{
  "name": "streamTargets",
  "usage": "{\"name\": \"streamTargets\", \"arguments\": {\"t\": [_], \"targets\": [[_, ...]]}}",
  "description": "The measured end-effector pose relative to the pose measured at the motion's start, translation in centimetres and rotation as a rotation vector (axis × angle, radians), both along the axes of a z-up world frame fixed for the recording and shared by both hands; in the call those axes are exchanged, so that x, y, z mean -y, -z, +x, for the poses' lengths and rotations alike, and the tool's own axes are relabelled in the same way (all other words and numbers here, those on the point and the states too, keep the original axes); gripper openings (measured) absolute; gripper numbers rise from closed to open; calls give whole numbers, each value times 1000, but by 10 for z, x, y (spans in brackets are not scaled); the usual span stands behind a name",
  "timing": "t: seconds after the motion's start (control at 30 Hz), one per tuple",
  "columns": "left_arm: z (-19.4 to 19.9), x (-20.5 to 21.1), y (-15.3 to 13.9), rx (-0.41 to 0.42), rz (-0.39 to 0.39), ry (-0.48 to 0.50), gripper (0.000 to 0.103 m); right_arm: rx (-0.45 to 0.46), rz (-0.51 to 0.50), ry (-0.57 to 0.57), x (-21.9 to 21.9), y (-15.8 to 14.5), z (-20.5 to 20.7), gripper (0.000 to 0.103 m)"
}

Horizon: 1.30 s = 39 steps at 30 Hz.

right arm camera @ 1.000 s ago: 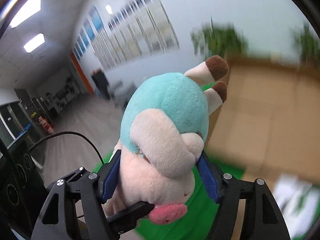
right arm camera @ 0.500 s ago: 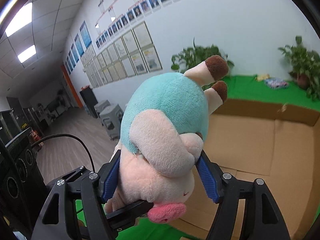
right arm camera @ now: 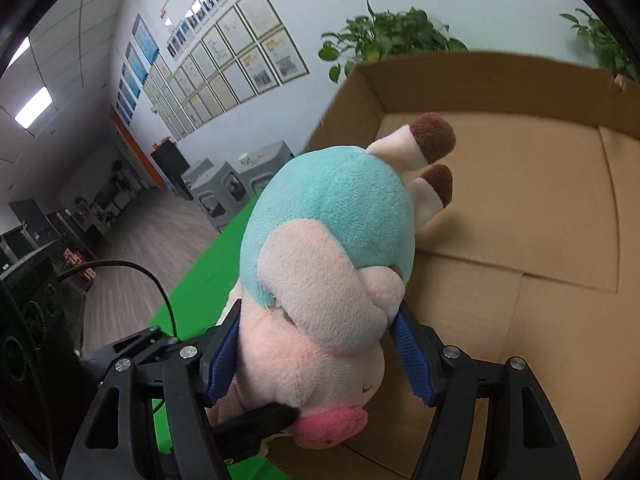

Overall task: Organize objects
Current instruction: 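Carry the plush pig into the cardboard tray and open the left gripper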

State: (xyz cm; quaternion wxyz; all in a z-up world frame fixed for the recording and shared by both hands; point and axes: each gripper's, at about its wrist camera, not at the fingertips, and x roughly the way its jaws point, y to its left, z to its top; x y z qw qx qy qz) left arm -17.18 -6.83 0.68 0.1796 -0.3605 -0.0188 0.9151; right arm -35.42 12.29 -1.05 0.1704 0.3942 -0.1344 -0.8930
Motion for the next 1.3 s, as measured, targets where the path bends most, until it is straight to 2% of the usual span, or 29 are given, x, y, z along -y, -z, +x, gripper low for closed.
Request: {"name": "streamTargets", "arguments": {"t": [0.1,0.2,0.33,0.43,0.6,0.73,0.77,0.8,0.93,1.07,1.13,1.17,1.23,1.3], "targets": [[20,7,-10,-72,-60,-22,60,29,50,20,4,19,-10,66],[31,19,-11,-113,-89,-49,60,15,40,26,5,28,-12,67],[38,33,1,-54,-33,-59,60,16,47,29,18,30,-12,69],[18,40,15,39,31,-24,61,50,7,43,19,35,-16,76],[20,39,17,29,24,-23,60,62,-25,55,23,37,-25,90],[25,39,16,26,-6,-22,56,84,-67,72,23,33,-24,94],[26,39,16,27,-10,-23,56,77,-66,83,22,28,-19,100],[28,38,15,28,-13,-26,56,64,-61,103,20,23,-15,103],[30,37,9,3,-33,-50,56,19,-27,180,8,-8,24,103],[50,42,-12,-62,2,-66,57,-24,33,253,-9,-40,85,103],[68,40,-26,-115,32,-71,75,-44,53,292,-18,-50,122,103],[76,38,-31,-141,35,-83,79,-40,62,319,-30,-54,146,103],[95,31,-44,-194,36,-106,80,-40,90,373,-41,-62,192,103],[109,19,-56,-212,19,-102,80,-33,137,385,-49,-63,222,103]]}}
